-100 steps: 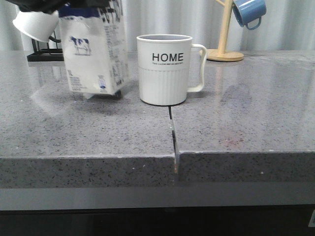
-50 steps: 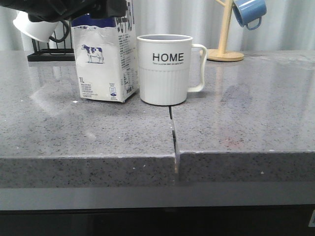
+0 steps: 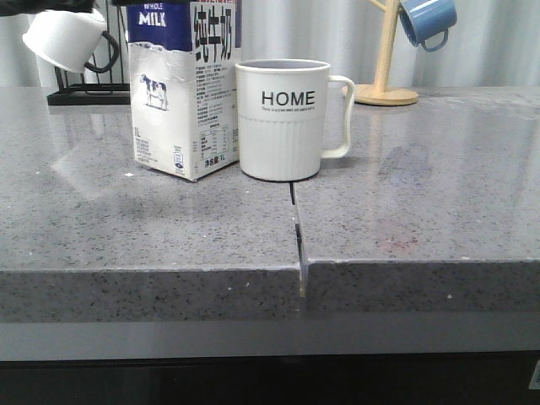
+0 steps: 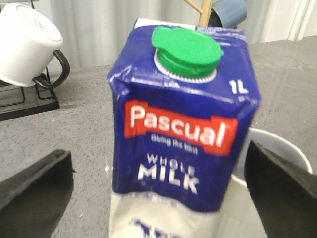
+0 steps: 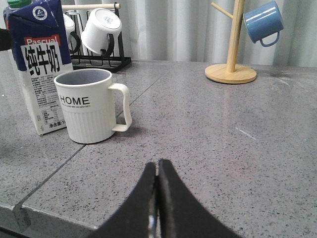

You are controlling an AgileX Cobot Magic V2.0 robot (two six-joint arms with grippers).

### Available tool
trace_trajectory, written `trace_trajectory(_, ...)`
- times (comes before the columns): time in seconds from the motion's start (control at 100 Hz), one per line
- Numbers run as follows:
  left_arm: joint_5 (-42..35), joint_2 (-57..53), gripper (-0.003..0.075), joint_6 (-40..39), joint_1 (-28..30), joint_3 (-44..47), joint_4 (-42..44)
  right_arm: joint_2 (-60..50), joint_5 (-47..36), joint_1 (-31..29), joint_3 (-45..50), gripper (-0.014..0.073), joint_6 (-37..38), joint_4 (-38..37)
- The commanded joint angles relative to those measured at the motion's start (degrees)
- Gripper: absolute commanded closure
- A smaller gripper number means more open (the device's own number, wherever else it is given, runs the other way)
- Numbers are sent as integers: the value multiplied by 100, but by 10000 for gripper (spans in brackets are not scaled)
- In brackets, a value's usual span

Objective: Place milk next to cup

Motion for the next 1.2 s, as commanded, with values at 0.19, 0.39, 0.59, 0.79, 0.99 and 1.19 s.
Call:
trace_trajectory(0.19,1223,-1403,438,214,195,215,19,48,-472,-29,-153,632,3,-22)
trace_trajectory(0.39,2239,-2432,741,214,727,220,477,48,-472,-29,-153,632,3,-22)
trace_trajectory(0.59,3164,-3502,741,214,1508,230,552,48,-467,-29,-153,632,3,-22)
trace_trajectory(0.79,3481,-4440,741,214,2342,572,669,48,-467,-29,-153,632,3,-22)
trace_trajectory(0.99,3456,-5351,741,202,2743,1150,669,48,-467,-29,-153,632,3,-22)
trace_trajectory(1.19,3660,-5953,741,191,2889,1482,879,48,-467,-29,-153,632,3,-22)
